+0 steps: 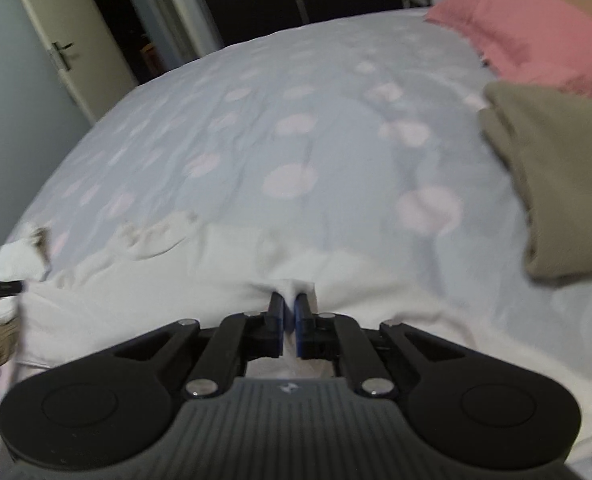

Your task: Fold clothes

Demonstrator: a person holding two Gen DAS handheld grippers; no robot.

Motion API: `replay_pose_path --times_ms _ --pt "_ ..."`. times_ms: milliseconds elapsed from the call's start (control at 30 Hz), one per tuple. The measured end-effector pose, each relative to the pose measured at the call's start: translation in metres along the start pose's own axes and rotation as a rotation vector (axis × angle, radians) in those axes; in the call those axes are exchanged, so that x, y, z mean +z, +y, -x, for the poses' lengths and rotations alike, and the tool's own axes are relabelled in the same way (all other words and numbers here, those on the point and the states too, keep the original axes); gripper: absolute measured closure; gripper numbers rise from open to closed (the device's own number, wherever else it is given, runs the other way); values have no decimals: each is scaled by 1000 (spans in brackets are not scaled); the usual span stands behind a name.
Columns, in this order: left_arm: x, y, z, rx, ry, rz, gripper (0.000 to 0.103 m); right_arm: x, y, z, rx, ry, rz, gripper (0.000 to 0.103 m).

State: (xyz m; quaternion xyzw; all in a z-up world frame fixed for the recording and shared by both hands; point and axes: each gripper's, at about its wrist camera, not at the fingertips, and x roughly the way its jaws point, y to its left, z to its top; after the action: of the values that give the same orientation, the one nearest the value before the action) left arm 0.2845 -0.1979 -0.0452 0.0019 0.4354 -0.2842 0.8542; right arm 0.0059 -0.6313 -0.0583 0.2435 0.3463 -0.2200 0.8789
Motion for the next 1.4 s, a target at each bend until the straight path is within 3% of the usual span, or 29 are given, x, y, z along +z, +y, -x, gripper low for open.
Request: replay_pose_path --times_ms 133,167,200,267,400,767,833,867,900,1033,1100,1167,1267,1400 --pt "0 -9 -7 -6 12 -11 98 7 0 -17 -44 -7 -15 96" --pt "0 -12 -9 -9 18 -17 91 6 -1 -19 -58 -7 -12 90" --pt "0 -13 -10 -8 15 -20 84 5 -3 -20 -71 -6 -12 75" --pt "-2 -13 -7 0 -4 -24 60 3 -7 -21 -101 -10 -14 61" --pt "-5 -14 4 17 -21 -55 58 0 -20 -19 -124 -1 -45 62" --pt "-55 -10 32 -4 90 -219 52 -17 -21 -42 -28 80 -142 63" --pt "-69 -10 36 1 114 -272 51 -20 -18 -48 -14 92 -147 70" --pt "-75 -10 38 3 124 -303 50 -21 -16 -50 -8 96 -144 87" --pt "-81 -12 40 3 134 -338 50 -22 -15 -50 -6 92 -143 93" --pt "-108 -26 40 -9 152 -506 50 -21 -14 -37 1 65 -149 96" --pt "-119 -34 35 37 142 -587 53 -20 -13 -33 4 56 -154 96" --pt "-121 -37 31 75 126 -605 72 -21 -12 -30 2 52 -158 96" --pt "-122 -40 27 124 99 -616 90 -25 -12 -26 -16 57 -157 96" --pt "-110 -34 37 143 80 -548 94 -31 -12 -21 -40 64 -157 97"
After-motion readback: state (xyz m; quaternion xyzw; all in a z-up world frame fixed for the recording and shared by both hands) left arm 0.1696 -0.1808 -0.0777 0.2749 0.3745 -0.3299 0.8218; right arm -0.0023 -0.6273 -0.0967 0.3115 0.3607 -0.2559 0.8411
